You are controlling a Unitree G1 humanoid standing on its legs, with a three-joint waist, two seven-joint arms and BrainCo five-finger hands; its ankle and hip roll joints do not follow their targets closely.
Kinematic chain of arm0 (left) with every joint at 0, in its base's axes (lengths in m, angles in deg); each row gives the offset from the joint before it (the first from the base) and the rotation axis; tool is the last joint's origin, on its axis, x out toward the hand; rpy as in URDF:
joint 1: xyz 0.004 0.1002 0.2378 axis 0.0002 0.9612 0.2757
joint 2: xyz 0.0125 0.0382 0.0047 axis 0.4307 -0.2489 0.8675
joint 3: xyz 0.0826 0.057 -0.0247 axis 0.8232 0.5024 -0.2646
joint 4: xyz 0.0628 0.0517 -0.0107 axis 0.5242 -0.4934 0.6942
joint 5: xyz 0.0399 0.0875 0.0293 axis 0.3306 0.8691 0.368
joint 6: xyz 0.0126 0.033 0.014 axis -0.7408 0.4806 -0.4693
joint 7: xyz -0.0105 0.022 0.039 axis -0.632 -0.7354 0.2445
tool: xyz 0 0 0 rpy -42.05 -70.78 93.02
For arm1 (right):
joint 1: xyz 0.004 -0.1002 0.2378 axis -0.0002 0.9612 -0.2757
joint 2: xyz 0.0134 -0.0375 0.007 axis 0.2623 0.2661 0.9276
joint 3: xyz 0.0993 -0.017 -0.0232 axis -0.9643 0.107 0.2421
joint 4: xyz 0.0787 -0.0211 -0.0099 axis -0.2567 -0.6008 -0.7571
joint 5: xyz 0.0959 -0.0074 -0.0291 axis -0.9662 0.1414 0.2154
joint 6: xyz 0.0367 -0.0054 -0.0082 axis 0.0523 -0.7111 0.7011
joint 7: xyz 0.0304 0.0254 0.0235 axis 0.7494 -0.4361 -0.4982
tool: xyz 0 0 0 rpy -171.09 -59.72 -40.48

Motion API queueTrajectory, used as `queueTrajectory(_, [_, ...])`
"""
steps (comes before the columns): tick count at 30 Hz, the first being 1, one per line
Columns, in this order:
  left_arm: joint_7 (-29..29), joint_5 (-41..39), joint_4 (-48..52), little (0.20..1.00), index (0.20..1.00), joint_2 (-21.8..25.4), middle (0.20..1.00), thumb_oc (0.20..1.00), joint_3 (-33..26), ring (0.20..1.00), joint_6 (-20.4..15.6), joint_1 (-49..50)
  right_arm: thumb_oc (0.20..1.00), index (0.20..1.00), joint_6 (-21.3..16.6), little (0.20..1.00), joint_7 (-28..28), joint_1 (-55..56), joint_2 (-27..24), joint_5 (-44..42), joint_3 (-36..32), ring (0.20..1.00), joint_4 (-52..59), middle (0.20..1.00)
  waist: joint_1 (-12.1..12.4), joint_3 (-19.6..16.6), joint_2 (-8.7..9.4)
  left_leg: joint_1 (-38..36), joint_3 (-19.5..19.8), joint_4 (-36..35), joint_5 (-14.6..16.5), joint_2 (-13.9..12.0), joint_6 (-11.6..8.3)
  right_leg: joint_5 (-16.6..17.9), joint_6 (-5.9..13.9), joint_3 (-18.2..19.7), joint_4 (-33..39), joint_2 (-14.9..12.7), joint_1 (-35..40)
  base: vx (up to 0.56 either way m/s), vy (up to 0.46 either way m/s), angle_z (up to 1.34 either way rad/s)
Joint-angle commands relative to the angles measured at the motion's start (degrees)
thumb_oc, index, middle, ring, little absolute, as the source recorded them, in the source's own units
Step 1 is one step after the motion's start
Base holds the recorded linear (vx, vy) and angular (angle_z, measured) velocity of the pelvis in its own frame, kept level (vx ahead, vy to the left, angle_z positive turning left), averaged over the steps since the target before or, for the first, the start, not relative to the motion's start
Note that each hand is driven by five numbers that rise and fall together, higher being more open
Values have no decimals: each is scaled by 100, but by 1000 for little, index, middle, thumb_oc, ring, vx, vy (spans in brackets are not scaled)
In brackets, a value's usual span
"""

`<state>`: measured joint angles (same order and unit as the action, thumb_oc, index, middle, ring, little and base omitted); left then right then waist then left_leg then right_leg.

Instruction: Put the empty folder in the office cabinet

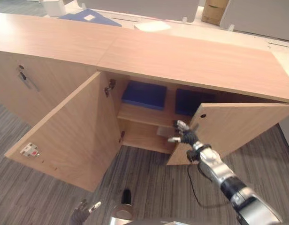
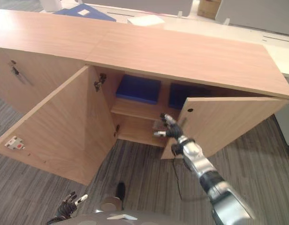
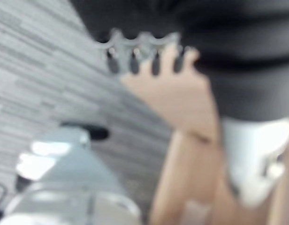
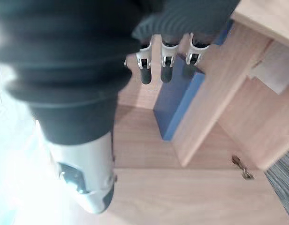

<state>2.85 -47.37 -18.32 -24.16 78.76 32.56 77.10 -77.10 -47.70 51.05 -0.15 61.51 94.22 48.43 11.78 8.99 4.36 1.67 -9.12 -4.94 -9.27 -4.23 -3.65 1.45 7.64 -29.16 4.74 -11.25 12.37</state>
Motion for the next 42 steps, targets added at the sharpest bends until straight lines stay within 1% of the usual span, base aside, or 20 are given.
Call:
queueTrajectory(1, [1039, 231, -36, 1000, 1000, 275, 1000, 1000, 211, 1000, -758, -507, 1000, 1000, -99, 1000, -655, -123, -380, -479, -439, 1000, -429, 1000, 142, 91, -426, -490, 103, -6, 705, -277, -125, -100, 58, 122, -184, -44, -94, -29, 2, 3])
queueTrajectory(2, [1039, 231, -36, 1000, 1000, 275, 1000, 1000, 211, 1000, -758, -507, 1000, 1000, -99, 1000, -655, -123, -380, -479, -439, 1000, -429, 1000, 142, 91, -426, -490, 103, -6, 705, -277, -125, -100, 58, 122, -184, -44, -94, -50, -15, 9])
queueTrajectory(4, [1710, 187, 105, 1000, 1000, 341, 1000, 1000, 18, 1000, -1041, -635, 1000, 1000, -57, 1000, -536, -45, -422, -306, -601, 1000, -709, 1000, 181, 97, -420, -482, 144, -6, 703, -273, -116, -120, 54, 96, -222, -63, -87, -62, -34, 17])
queueTrajectory(6, [1710, 187, 105, 1000, 1000, 341, 1000, 1000, 18, 1000, -1041, -635, 1000, 1000, -57, 1000, -536, -45, -422, -306, -601, 1000, -709, 1000, 181, 97, -420, -482, 144, -6, 703, -273, -116, -120, 54, 96, -222, -63, -87, -54, -50, 8])
queueTrajectory(7, [2276, 312, 245, 1000, 1000, 392, 1000, 1000, -200, 1000, -1213, -679, 1000, 1000, 38, 1000, -363, 100, -469, -69, -618, 1000, -806, 1000, 228, 119, -411, -483, 188, -6, 687, -288, -113, -158, 30, 57, -292, -67, -81, -69, -78, 5])
queueTrajectory(8, [2276, 312, 245, 1000, 1000, 392, 1000, 1000, -200, 1000, -1213, -679, 1000, 1000, 38, 1000, -363, 100, -469, -69, -618, 1000, -806, 1000, 228, 119, -411, -483, 188, -6, 687, -288, -113, -158, 30, 57, -292, -67, -81, -150, -265, 11])
queueTrajectory(9, [2911, 644, 678, 1000, 1000, 516, 1000, 1000, -642, 1000, -1546, -576, 1000, 1000, 124, 1000, -346, 566, -508, -64, -520, 1000, -801, 1000, 340, 185, -404, -506, 250, -6, 600, -397, -181, -236, -67, -85, -346, -1, -9, -81, -187, 6])
queueTrajectory(10, [2911, 644, 678, 1000, 1000, 516, 1000, 1000, -642, 1000, -1546, -576, 1000, 1000, 124, 1000, -346, 566, -508, -64, -520, 1000, -801, 1000, 340, 185, -404, -506, 250, -6, 600, -397, -181, -236, -67, -85, -346, -1, -9, -122, -278, 24])
queueTrajectory(11, [3222, 740, 956, 1000, 1000, 585, 1000, 1000, -933, 1000, -1722, -422, 1000, 1000, 278, 1000, -354, 921, -538, -164, -544, 1000, -726, 1000, 389, 200, -416, -482, 287, -6, 516, -460, -258, -240, -120, -172, -262, 81, 53, -42, -91, 18])
queueTrajectory(14, [3296, 917, 1122, 1000, 1000, 645, 1000, 1000, -1175, 1000, -1820, -340, 1000, 1000, 353, 1000, -443, 1205, -527, -86, -535, 1000, -625, 1000, 385, 200, -425, -419, 289, -6, 427, -516, -325, -245, -139, -192, -222, 135, 59, -88, -66, 41])
queueTrajectory(15, [3462, 1118, 1275, 1000, 1000, 743, 1000, 1000, -1391, 1000, -1892, -325, 1000, 1000, 427, 1000, -571, 1588, -518, 7, -579, 1000, -527, 1000, 323, 262, -433, -260, 237, -6, 288, -623, -398, -313, -186, -197, -253, 179, 56, -72, 3, -1])
queueTrajectory(20, [3570, 1257, 1126, 1000, 1000, 1016, 1000, 1000, -1784, 1000, -1833, -405, 1000, 1000, 399, 1000, -601, 2134, -565, 133, -635, 1000, -459, 1000, 103, 324, -423, -222, 113, -6, 240, -711, -396, -414, -220, -59, -372, 189, -4, -7, 70, -4])
queueTrajectory(23, [3250, 995, 983, 1000, 1000, 1223, 1000, 1000, -1955, 1000, -1739, -478, 1000, 1000, 306, 1000, -577, 2386, -639, 163, -668, 1000, -438, 1000, -45, 358, -413, -253, 46, -6, 282, -720, -369, -445, -217, 85, -432, 182, -75, 38, 120, -13])
queueTrajectory(25, [2627, 766, 861, 1000, 1000, 1484, 1000, 1000, -2001, 1000, -1535, -604, 1000, 1000, 96, 1000, -421, 2651, -750, 181, -806, 1000, -490, 1000, -273, 368, -394, -326, -57, -6, 383, -700, -324, -448, -183, 317, -489, 173, -213, 73, 149, -18])
queueTrajectory(27, [2627, 766, 861, 1000, 1000, 1484, 1000, 1000, -2001, 1000, -1535, -604, 1000, 1000, 96, 1000, -421, 2651, -750, 181, -806, 1000, -490, 1000, -273, 368, -394, -326, -57, -6, 383, -700, -324, -448, -183, 317, -489, 173, -213, 22, 59, -19])
queueTrajectory(29, [2239, 537, 769, 1000, 1000, 1744, 1000, 1000, -1765, 1000, -1333, -910, 1000, 1000, -7, 1000, -226, 2712, -852, 175, -911, 1000, -561, 1000, -493, 373, -386, -350, -129, -6, 469, -669, -281, -438, -159, 547, -523, 161, -390, 59, 152, -33])
queueTrajectory(34, [1716, 218, 740, 1000, 1000, 1884, 1000, 1000, -1405, 1000, -1120, -1318, 1000, 1000, -126, 1000, -173, 2608, -893, 106, -863, 1000, -634, 1000, -635, 440, -360, -361, -176, -6, 528, -640, -240, -398, -128, 711, -550, 146, -551, -19, 42, -14])
queueTrajectory(37, [1153, 139, 796, 1000, 1000, 1576, 1000, 1000, -819, 1000, -1013, -1526, 1000, 1000, -131, 1000, -111, 2433, -847, 3, -830, 1000, -576, 1000, -791, 437, -360, -376, -293, -6, 502, -621, -175, -218, -142, 799, -461, 155, -663, -34, -19, -2])
queueTrajectory(38, [1153, 139, 796, 1000, 1000, 1576, 1000, 1000, -819, 1000, -1013, -1526, 1000, 1000, -131, 1000, -111, 2433, -847, 3, -830, 1000, -576, 1000, -791, 437, -360, -376, -293, -6, 502, -621, -175, -218, -142, 799, -461, 155, -663, 18, -33, -4])
queueTrajectory(42, [993, 233, 1016, 1000, 1000, 860, 1000, 1000, -170, 1000, -1032, -1369, 1000, 1000, 24, 1000, -75, 2458, -734, 23, -881, 1000, -390, 1000, -958, 329, -400, -493, -397, -6, 511, -663, -210, -140, -150, 896, -329, 194, -604, 46, -83, -11])
